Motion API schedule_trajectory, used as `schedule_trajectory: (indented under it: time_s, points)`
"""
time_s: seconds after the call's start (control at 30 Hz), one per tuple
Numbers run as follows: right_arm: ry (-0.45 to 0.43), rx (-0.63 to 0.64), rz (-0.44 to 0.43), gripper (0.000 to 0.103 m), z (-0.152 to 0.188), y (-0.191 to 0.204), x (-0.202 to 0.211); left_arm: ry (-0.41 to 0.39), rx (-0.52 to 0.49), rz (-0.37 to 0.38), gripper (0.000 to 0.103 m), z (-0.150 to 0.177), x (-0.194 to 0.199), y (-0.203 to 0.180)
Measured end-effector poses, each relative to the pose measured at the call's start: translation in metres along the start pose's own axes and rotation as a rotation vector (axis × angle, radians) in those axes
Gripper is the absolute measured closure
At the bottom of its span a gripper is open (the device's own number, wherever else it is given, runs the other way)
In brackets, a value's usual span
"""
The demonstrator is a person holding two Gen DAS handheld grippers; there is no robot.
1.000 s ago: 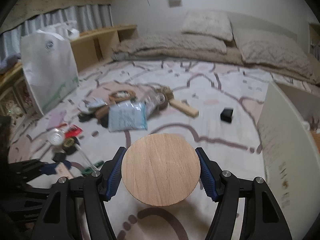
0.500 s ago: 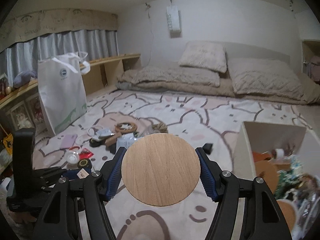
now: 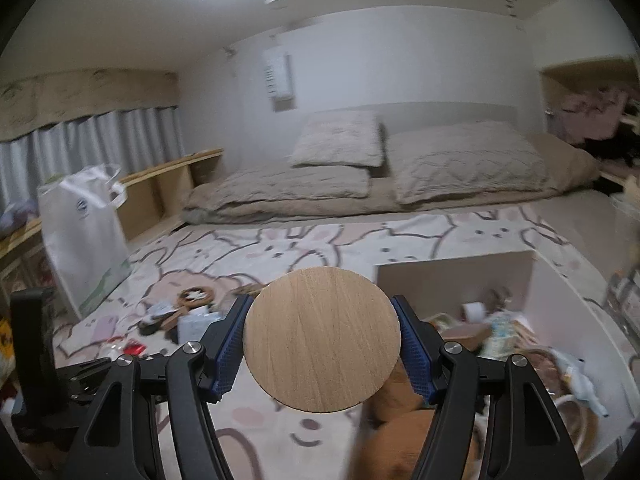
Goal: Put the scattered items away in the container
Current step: 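Carry cream box and wooden disc in both tools over the white box, then open right tool to drop disc while left tool releases cream box inside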
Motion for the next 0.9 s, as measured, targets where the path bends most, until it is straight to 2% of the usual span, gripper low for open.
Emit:
schedule_trajectory:
  time_s: [0.33, 0.57, 0.9]
  points:
    - [0.012, -0.124, 0.123, 0.034, 0.0, -0.068, 0.006, -0.012, -0.044, 0.09, 0.048, -0.02, -0.017, -0.05]
    - [0.037, -0.157, 0.16, 0.034, 0.003, -0.087, 0.002, 0.001, -0.049, 0.13, 0.048, -0.026, -0.032, -0.074]
    - [0.059, -0.23, 0.18, 0.034, 0.01, -0.114, -0.002, -0.001, -0.019, 0.218, 0.048, -0.056, -0.045, -0.098]
Point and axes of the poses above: each gripper's, at about its wrist camera, not at the fingertips, and x roughly against the way its jaws point, y to its left, z to its underside, the point moved 4 cm from there along -x, roughly the way its jaws point, and after that the axes turned 5 degrees about -x, right-handed, at the moved point
